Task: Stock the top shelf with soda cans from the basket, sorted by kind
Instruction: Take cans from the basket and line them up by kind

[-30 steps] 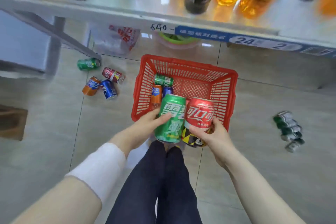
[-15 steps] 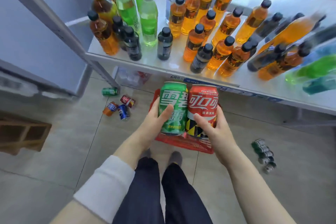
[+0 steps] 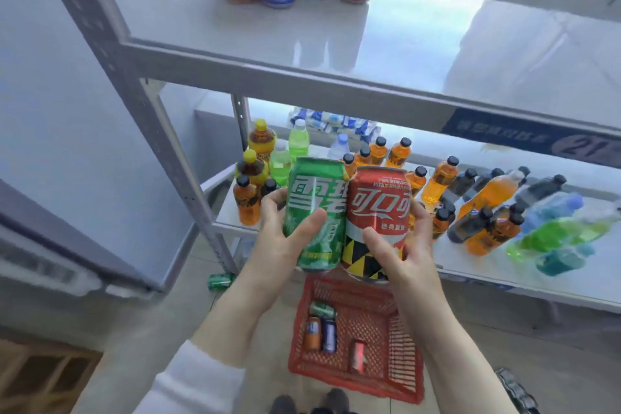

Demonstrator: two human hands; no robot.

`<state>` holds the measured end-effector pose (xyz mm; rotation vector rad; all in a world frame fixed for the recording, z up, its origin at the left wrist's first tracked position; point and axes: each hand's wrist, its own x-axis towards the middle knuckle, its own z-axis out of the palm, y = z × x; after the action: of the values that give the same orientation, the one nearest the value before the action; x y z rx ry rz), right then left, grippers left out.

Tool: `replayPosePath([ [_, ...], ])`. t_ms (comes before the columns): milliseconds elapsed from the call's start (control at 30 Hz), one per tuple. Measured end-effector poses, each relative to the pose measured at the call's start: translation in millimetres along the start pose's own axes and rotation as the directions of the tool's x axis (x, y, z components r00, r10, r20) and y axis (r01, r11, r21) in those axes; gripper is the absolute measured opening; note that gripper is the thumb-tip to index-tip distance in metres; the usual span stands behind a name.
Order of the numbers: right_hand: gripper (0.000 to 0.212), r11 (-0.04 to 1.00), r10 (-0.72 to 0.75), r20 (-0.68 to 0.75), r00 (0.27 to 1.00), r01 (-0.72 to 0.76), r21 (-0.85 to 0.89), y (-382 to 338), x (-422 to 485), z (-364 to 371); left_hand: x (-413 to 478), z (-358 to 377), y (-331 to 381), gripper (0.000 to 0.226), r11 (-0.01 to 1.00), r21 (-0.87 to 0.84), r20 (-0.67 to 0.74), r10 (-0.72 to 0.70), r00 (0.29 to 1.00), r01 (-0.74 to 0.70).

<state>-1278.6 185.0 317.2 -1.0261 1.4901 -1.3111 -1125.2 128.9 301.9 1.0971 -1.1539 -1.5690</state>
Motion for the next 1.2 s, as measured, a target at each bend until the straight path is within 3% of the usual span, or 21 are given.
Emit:
replayPosePath([
  [233, 0.08, 0.989, -0.144, 0.044, 0.989, 0.144, 0.022, -59, 26, 3, 19, 3, 61, 0.071, 0.992, -0.016, 0.001, 0.122, 0.993, -0.122],
  [433, 0.071, 0.976, -0.213, 0.06, 0.975, 0.209, 0.066, -96, 49, -7, 41, 21, 103, 0.051, 0.979, 0.013, 0.017, 0.205, 0.979, -0.206],
  [633, 0.063, 0.969, -0.243, 0.076, 0.967, 0.237, 0.076, -115, 70, -26, 61, 46, 126, 0.048, 0.966, 0.0, 0.012, 0.26, 0.966, -0.26],
  [833, 0.068, 0.967, -0.246, 0.085, 0.966, 0.238, 0.092, -132, 90, -38, 84, 58, 137, 0.072, 0.961, 0.023, 0.017, 0.275, 0.961, -0.275],
  [967, 0.059, 0.964, -0.261, 0.085, 0.962, 0.255, 0.082, -142, 115, -37, 111, 59, 148, 0.074, 0.963, 0.006, 0.04, 0.269, 0.962, -0.27],
  [1067, 0.062, 0.957, -0.285, 0.076, 0.955, 0.279, 0.08, -150, 138, -33, 132, 58, 161, 0.071, 0.96, 0.008, 0.084, 0.277, 0.957, -0.278],
  [1200, 0.069, 0.958, -0.285, 0.055, 0.957, 0.282, 0.045, -159, 164, -26, 156, 55, 178, 0.085, 0.955, 0.077, 0.13, 0.275, 0.953, -0.286],
])
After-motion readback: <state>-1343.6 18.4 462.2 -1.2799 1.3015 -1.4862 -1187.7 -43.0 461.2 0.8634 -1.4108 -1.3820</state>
